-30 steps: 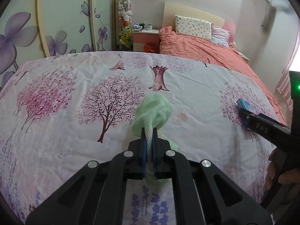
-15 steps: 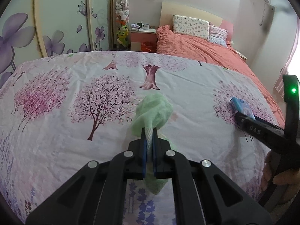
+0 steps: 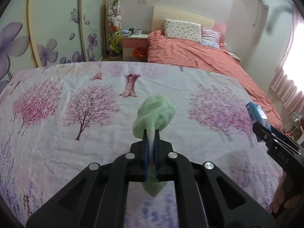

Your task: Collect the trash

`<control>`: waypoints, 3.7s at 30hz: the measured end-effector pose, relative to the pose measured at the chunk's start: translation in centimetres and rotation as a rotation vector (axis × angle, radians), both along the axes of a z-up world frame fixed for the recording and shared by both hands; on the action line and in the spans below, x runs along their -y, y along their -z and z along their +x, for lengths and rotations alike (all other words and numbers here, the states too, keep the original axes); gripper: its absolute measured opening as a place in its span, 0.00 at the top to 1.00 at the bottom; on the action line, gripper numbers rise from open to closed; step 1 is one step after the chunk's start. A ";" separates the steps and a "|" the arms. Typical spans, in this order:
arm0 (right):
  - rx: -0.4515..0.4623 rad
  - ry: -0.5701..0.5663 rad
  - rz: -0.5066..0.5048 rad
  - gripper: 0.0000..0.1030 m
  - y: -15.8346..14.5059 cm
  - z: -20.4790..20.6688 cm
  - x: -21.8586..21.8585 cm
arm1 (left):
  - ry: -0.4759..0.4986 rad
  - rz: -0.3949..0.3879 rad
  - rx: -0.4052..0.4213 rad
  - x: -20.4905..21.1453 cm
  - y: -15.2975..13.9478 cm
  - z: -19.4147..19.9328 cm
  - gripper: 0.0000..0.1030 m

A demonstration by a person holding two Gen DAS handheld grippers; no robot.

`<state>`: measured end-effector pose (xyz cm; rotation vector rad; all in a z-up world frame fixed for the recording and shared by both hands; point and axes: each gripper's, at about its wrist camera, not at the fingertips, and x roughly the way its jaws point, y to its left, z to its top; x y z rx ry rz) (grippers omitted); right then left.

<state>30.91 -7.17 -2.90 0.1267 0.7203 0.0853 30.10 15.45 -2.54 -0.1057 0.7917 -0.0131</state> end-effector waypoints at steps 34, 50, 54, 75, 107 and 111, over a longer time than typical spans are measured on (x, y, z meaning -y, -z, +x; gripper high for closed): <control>0.212 0.332 0.083 0.50 -3.5 -13.0 14.9 | 0.513 -0.048 0.092 24.6 -6.5 -8.9 0.94; 0.185 0.455 0.150 0.50 -1.6 -14.8 22.2 | 0.701 -0.099 0.026 34.6 -3.9 -9.8 0.94; 0.176 0.492 0.202 0.49 -1.0 -14.7 24.3 | 0.725 -0.111 0.002 37.2 -2.7 -9.5 0.93; 0.232 0.575 0.018 0.02 -2.4 -19.2 21.3 | 0.590 -0.030 0.019 31.5 -1.4 -10.2 0.29; 0.229 0.628 -0.224 0.02 -2.8 -29.4 10.0 | 0.133 0.072 0.291 14.2 -3.2 -31.0 0.04; 0.201 0.628 -0.217 0.02 -1.9 -29.9 9.4 | 0.128 0.066 0.289 14.1 -3.4 -31.4 0.04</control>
